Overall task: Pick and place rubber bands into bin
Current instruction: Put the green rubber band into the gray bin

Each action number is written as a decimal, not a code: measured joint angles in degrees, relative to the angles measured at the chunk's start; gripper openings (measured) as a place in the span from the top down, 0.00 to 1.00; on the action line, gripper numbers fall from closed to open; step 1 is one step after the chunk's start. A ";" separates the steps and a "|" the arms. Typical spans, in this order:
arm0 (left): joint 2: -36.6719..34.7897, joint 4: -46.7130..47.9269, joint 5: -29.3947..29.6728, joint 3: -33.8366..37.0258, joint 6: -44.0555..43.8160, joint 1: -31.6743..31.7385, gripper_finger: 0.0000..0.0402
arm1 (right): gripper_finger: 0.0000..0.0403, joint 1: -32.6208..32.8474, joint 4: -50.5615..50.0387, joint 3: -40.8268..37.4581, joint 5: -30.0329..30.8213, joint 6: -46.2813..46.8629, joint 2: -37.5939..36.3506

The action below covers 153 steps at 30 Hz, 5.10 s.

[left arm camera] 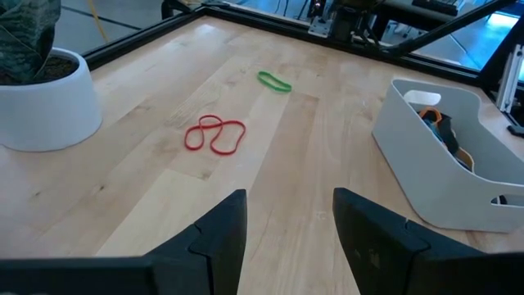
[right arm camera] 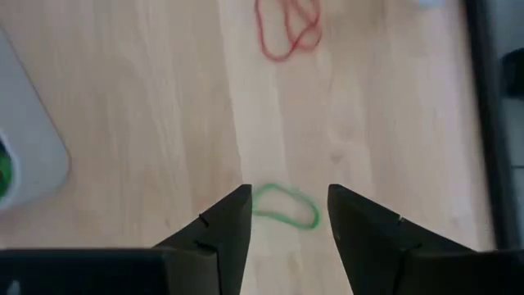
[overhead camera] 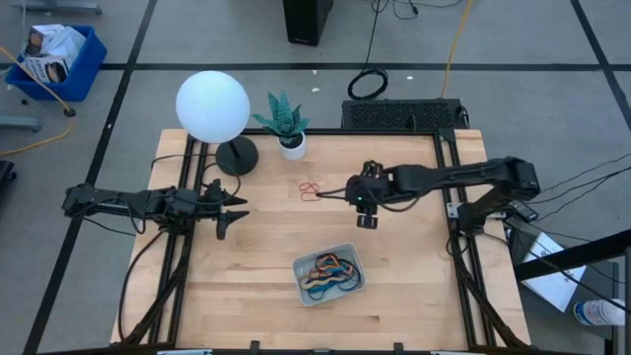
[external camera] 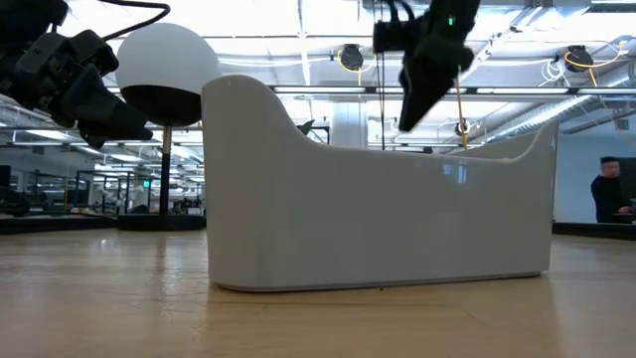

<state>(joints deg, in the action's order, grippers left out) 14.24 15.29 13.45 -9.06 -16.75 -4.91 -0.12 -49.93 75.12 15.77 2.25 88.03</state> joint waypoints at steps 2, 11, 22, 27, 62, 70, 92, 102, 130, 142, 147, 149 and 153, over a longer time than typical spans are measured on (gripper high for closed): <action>0.02 0.11 -0.02 0.02 0.02 0.00 0.53 | 0.61 -1.01 1.57 -2.48 -0.97 -0.79 0.03; 0.00 2.21 -0.02 0.02 0.02 0.00 0.53 | 0.61 -2.59 15.69 -19.18 -1.28 -1.44 -0.67; 0.01 2.99 -0.01 0.02 0.02 0.00 0.53 | 0.61 -2.67 33.46 -29.17 -4.09 4.19 -0.66; 0.01 2.98 0.00 0.02 0.02 0.00 0.53 | 0.61 -3.68 35.42 -29.27 -4.11 4.60 -0.20; 0.00 2.97 0.13 0.02 0.04 0.00 0.53 | 0.62 -7.69 42.03 -34.28 -6.86 7.56 -0.03; 0.00 2.97 0.13 0.02 0.06 0.00 0.53 | 0.62 -7.69 44.23 -34.37 -6.69 7.55 -0.03; 0.00 2.95 0.15 0.02 0.04 0.00 0.53 | 0.62 -8.48 45.17 -34.39 -6.79 8.64 -0.03; 0.00 2.95 0.15 0.02 0.04 0.00 0.53 | 0.62 -8.48 45.13 -34.43 -6.68 8.95 -0.03; 0.01 2.95 0.15 0.02 0.02 0.00 0.53 | 0.63 -8.02 53.14 -36.65 -6.55 11.79 7.34; 0.02 2.94 0.16 0.02 0.02 0.00 0.53 | 0.97 -8.02 52.32 -36.77 -6.58 11.86 8.02; 0.00 2.94 0.16 0.02 0.02 0.00 0.53 | 0.99 -8.02 53.02 -36.77 -5.69 13.04 6.70; 0.01 2.94 0.16 0.01 0.02 0.00 0.53 | 0.99 -8.02 53.39 -36.95 -5.59 13.14 4.96; 0.01 2.93 0.15 0.02 0.02 0.01 0.53 | 1.00 -8.04 55.67 -37.17 -5.62 13.22 -1.54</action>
<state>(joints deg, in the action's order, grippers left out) 14.25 18.22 13.61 -9.04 -16.73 -4.89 -8.16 5.74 37.95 10.16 15.47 86.50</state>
